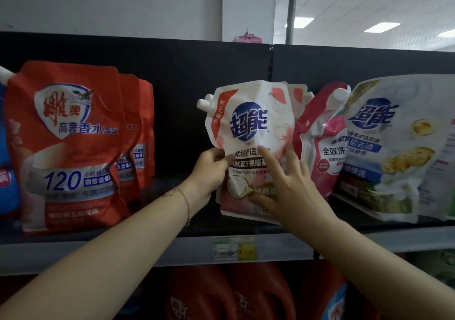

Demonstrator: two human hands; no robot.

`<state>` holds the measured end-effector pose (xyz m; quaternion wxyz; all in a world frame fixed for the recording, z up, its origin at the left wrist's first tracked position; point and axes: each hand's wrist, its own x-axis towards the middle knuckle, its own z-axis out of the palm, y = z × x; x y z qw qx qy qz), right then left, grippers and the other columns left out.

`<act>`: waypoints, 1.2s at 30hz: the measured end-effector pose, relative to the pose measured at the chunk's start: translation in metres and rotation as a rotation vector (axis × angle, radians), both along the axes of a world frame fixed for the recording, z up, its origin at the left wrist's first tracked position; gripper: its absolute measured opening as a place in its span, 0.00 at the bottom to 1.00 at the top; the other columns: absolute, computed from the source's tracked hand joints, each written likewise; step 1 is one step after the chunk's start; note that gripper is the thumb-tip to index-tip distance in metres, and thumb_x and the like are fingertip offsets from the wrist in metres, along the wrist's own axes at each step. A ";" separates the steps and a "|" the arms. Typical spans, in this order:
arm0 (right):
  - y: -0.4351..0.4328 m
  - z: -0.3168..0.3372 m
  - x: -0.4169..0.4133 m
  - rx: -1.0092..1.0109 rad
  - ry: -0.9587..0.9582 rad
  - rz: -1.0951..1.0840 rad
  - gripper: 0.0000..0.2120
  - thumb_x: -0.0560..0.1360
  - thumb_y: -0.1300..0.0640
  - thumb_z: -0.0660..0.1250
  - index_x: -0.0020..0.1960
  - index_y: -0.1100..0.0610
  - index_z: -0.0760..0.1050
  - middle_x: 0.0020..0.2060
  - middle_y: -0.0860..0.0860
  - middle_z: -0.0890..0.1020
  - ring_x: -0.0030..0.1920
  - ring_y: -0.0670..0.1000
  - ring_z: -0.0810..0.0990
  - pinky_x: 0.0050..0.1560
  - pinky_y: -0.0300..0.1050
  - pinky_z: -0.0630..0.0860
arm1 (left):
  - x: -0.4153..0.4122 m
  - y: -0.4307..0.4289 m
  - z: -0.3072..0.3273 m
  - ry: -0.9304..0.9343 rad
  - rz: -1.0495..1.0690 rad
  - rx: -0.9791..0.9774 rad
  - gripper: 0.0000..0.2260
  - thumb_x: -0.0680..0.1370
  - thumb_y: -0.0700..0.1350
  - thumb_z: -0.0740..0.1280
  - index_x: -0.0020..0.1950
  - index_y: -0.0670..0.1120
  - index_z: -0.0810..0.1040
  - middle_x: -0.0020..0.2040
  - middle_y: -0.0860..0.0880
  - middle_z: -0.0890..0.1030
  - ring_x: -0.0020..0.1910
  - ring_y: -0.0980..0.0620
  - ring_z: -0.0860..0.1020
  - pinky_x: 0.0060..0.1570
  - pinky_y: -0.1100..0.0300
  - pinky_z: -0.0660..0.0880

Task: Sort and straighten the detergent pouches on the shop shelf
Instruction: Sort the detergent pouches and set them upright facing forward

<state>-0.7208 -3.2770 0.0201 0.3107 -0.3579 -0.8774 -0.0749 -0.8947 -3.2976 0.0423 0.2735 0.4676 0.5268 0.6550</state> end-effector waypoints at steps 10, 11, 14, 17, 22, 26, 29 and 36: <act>0.009 0.002 -0.039 -0.017 -0.026 0.313 0.49 0.73 0.44 0.70 0.71 0.31 0.30 0.77 0.55 0.37 0.75 0.58 0.56 0.67 0.55 0.67 | -0.035 -0.041 -0.019 0.042 0.323 0.263 0.07 0.76 0.39 0.69 0.54 0.46 0.78 0.48 0.47 0.84 0.45 0.51 0.82 0.45 0.55 0.78; 0.011 0.003 -0.044 -0.020 -0.035 0.358 0.51 0.73 0.47 0.71 0.69 0.29 0.29 0.77 0.56 0.36 0.72 0.57 0.62 0.64 0.51 0.70 | -0.036 -0.047 -0.020 0.072 0.360 0.281 0.09 0.77 0.39 0.68 0.56 0.46 0.78 0.48 0.49 0.84 0.46 0.53 0.82 0.47 0.56 0.78; 0.022 0.011 -0.062 -0.022 -0.099 0.449 0.52 0.73 0.50 0.71 0.71 0.33 0.28 0.76 0.58 0.36 0.69 0.58 0.69 0.59 0.48 0.74 | -0.037 -0.060 -0.024 0.149 0.501 0.345 0.09 0.76 0.41 0.69 0.56 0.46 0.77 0.46 0.50 0.83 0.46 0.54 0.81 0.47 0.54 0.78; 0.038 0.017 -0.082 -0.023 -0.179 0.462 0.52 0.73 0.47 0.70 0.73 0.36 0.29 0.76 0.60 0.37 0.75 0.65 0.54 0.68 0.65 0.64 | -0.039 -0.062 -0.024 0.165 0.593 0.384 0.08 0.75 0.42 0.71 0.50 0.51 0.75 0.43 0.52 0.81 0.43 0.53 0.80 0.48 0.48 0.79; 0.048 0.023 -0.099 -0.031 -0.233 0.471 0.51 0.74 0.47 0.70 0.74 0.38 0.29 0.76 0.55 0.34 0.69 0.63 0.68 0.65 0.61 0.71 | -0.035 -0.057 -0.027 0.174 0.625 0.412 0.11 0.77 0.43 0.68 0.59 0.49 0.73 0.53 0.54 0.80 0.53 0.54 0.80 0.55 0.49 0.78; 0.054 0.024 -0.110 -0.014 -0.266 0.474 0.52 0.73 0.46 0.70 0.73 0.39 0.28 0.76 0.54 0.34 0.67 0.62 0.71 0.63 0.57 0.73 | -0.035 -0.052 -0.029 0.210 0.666 0.410 0.13 0.74 0.52 0.68 0.57 0.60 0.69 0.60 0.49 0.76 0.59 0.49 0.76 0.57 0.44 0.76; 0.059 0.029 -0.119 -0.007 -0.325 0.433 0.51 0.74 0.43 0.68 0.73 0.39 0.27 0.76 0.54 0.34 0.68 0.62 0.70 0.63 0.58 0.72 | -0.033 -0.051 -0.034 0.238 0.606 0.350 0.21 0.73 0.45 0.72 0.58 0.54 0.63 0.59 0.52 0.74 0.60 0.60 0.74 0.59 0.57 0.76; 0.067 0.039 -0.136 0.013 -0.438 0.347 0.50 0.75 0.40 0.65 0.69 0.37 0.22 0.73 0.61 0.63 0.71 0.61 0.65 0.69 0.59 0.65 | -0.043 -0.036 -0.040 0.343 0.572 0.032 0.31 0.70 0.34 0.73 0.62 0.47 0.56 0.67 0.47 0.67 0.64 0.53 0.69 0.53 0.71 0.68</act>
